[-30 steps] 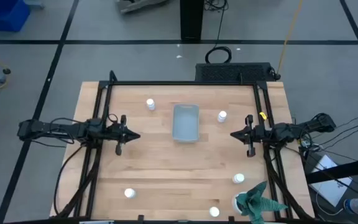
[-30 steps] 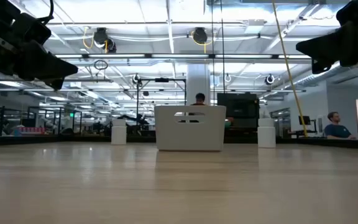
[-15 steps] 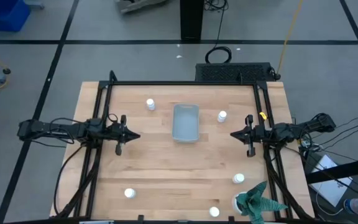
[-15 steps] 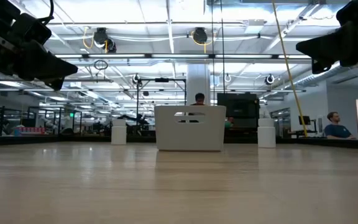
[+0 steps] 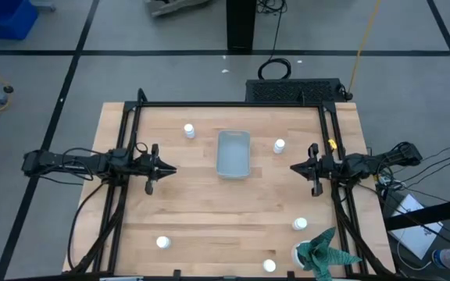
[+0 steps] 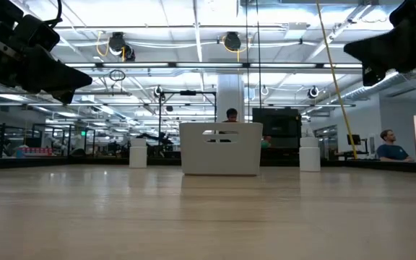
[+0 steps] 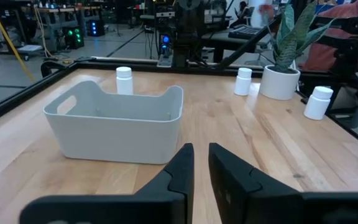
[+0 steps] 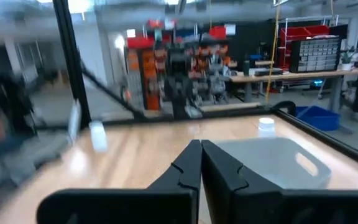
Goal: Pick and place pill bottles into a basket
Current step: Put the white pill bottle into the gray bin
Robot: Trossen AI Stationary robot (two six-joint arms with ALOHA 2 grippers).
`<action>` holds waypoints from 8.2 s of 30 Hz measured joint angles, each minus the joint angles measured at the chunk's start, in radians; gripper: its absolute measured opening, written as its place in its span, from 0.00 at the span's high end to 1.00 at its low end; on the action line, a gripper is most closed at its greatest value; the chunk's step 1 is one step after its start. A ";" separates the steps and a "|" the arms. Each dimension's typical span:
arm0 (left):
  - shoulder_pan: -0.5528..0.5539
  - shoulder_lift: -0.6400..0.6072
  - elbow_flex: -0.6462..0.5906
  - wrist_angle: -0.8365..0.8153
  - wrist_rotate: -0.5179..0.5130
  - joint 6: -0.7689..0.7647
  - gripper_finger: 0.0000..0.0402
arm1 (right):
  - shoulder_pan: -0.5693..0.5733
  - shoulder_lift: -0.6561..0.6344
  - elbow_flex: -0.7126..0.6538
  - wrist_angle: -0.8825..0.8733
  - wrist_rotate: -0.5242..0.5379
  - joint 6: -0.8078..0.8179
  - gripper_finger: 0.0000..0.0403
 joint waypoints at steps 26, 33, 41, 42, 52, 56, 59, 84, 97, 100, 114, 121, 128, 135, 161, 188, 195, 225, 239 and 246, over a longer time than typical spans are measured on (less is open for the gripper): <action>0.000 0.000 0.000 -0.001 -0.027 0.002 0.92 | -0.001 0.529 0.164 0.417 0.167 0.016 0.37; 0.000 0.000 0.000 -0.008 -0.027 -0.023 0.92 | -0.044 0.697 0.236 0.597 0.265 -0.057 0.27; 0.000 0.000 0.000 -0.015 -0.027 -0.023 0.92 | -0.207 0.875 0.628 -0.203 0.310 0.275 0.28; 0.000 0.000 0.000 -0.016 -0.027 -0.026 0.92 | -0.233 0.902 0.683 -0.291 0.297 0.303 0.28; 0.000 0.000 0.000 -0.033 -0.027 -0.033 0.92 | -0.580 1.202 1.094 -0.907 -0.020 0.441 0.28; 0.000 0.000 0.000 -0.034 -0.027 -0.045 0.92 | -0.696 1.318 1.194 -1.033 -0.142 0.422 0.29; 0.000 0.000 0.000 -0.034 -0.027 -0.045 0.92 | -0.759 1.389 1.250 -1.085 -0.187 0.404 0.28; 0.000 0.000 0.000 -0.056 -0.026 -0.073 0.92 | -0.776 1.525 1.152 -1.131 -0.209 0.345 0.29; 0.000 0.000 0.000 -0.056 -0.026 -0.075 0.92 | -0.776 1.524 1.061 -1.083 -0.261 0.355 0.29; 0.000 0.000 0.000 -0.056 -0.026 -0.075 0.92 | -0.773 1.524 1.036 -1.052 -0.288 0.356 0.29; 0.000 0.000 0.000 -0.057 -0.026 -0.074 0.92 | -0.774 1.524 1.015 -1.015 -0.288 0.356 0.33; 0.000 0.000 0.000 -0.057 -0.026 -0.075 0.92 | -0.774 1.524 1.015 -1.018 -0.289 0.364 0.41; 0.000 0.000 0.000 -0.057 -0.026 -0.076 0.92 | -0.774 1.524 1.015 -1.018 -0.288 0.361 0.48; 0.000 0.000 0.000 -0.057 -0.026 -0.076 0.92 | -0.774 1.524 1.015 -1.018 -0.288 0.346 0.58; 0.000 0.000 0.000 -0.055 -0.025 -0.078 0.92 | -0.707 1.159 1.032 -0.700 -0.369 0.326 0.59; 0.000 0.000 0.000 -0.053 -0.026 -0.076 0.92 | -0.526 1.512 1.185 -0.433 -0.288 0.274 0.61; 0.000 0.000 0.000 -0.053 -0.027 -0.076 0.92 | -0.545 1.681 1.495 -0.772 -0.283 0.275 0.61; 0.000 0.000 0.000 -0.085 -0.026 -0.095 0.92 | -0.588 1.907 1.567 -0.974 -0.314 0.263 0.60; 0.000 0.000 0.000 -0.084 -0.026 -0.096 0.92 | -0.586 1.907 1.491 -0.930 -0.316 0.258 0.59; 0.000 0.000 0.000 -0.084 -0.026 -0.096 0.92 | -0.587 1.907 1.491 -0.904 -0.346 0.235 0.59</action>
